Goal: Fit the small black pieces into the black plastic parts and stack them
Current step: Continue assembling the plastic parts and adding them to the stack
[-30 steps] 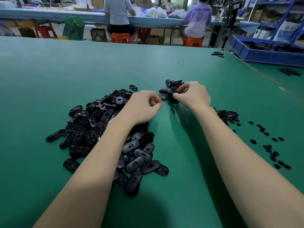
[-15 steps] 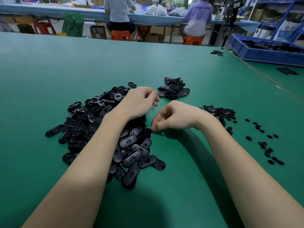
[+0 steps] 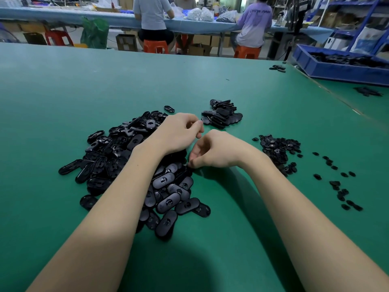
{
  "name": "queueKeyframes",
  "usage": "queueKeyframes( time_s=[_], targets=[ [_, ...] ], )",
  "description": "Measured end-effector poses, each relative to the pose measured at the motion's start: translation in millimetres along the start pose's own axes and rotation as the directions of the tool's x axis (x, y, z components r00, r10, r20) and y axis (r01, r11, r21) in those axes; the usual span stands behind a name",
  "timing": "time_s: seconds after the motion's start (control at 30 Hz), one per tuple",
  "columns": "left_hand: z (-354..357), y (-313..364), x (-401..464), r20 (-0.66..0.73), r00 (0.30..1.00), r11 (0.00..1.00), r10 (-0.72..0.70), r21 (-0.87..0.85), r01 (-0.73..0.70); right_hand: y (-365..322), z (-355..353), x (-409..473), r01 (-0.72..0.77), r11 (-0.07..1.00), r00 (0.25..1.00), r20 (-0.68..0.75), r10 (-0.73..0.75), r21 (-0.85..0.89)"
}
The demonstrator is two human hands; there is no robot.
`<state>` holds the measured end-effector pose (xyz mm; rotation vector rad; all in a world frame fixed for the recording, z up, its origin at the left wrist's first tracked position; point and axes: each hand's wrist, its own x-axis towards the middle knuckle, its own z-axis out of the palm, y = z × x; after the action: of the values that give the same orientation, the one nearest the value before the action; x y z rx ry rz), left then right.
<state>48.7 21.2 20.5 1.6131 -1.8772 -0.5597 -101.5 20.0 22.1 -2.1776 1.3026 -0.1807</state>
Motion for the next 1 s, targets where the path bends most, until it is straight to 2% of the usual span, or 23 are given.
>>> queueKeyframes(
  time_s=[0.1, 0.23, 0.4, 0.5, 0.6, 0.8, 0.9, 1.0],
  targets=[
    [1.1, 1.7, -0.6, 0.006, 1.0, 0.999, 0.009, 0.037, -0.01, 2.0, -3.4, -0.6, 0.002, 0.999, 1.0, 0.01, -0.001, -0.035],
    [-0.3, 1.9, -0.3, 0.002, 1.0, 0.999, 0.003, 0.05, -0.003, 17.4, -18.2, -4.7, -0.039, 0.999, 0.997, -0.069, 0.037, -0.025],
    [2.5, 9.8, 0.6, -0.028, 1.0, 0.999, -0.009, 0.052, 0.01, 36.6, -34.6, -10.7, -0.002, 0.988, 0.98, -0.195, 0.032, 0.156],
    [7.1, 17.0, 0.2, 0.119, 0.989, 0.991, -0.094, -0.081, 0.104, 42.1, -41.6, -13.9, 0.053, 0.967, 0.962, -0.271, 0.017, 0.25],
    [13.1, 19.6, -2.5, 0.321, 0.938, 0.902, -0.134, -0.351, 0.249, 44.6, -46.4, -18.6, 0.107, 0.945, 0.946, -0.324, -0.001, 0.308],
    [13.3, 18.1, -0.5, 0.288, 0.954, 0.844, -0.08, -0.49, 0.219, 48.1, -53.4, -26.7, 0.179, 0.919, 0.952, -0.298, -0.071, 0.352],
    [17.5, 17.7, -0.5, 0.187, 0.978, 0.877, -0.094, -0.448, 0.17, 59.0, -57.9, -24.5, 0.089, 0.929, 0.942, -0.334, 0.039, 0.358],
    [18.6, 16.6, -0.5, 0.148, 0.983, 0.895, -0.107, -0.416, 0.16, 78.7, -61.9, -24.5, -0.123, 0.957, 0.852, -0.466, 0.238, 0.264]
  ],
)
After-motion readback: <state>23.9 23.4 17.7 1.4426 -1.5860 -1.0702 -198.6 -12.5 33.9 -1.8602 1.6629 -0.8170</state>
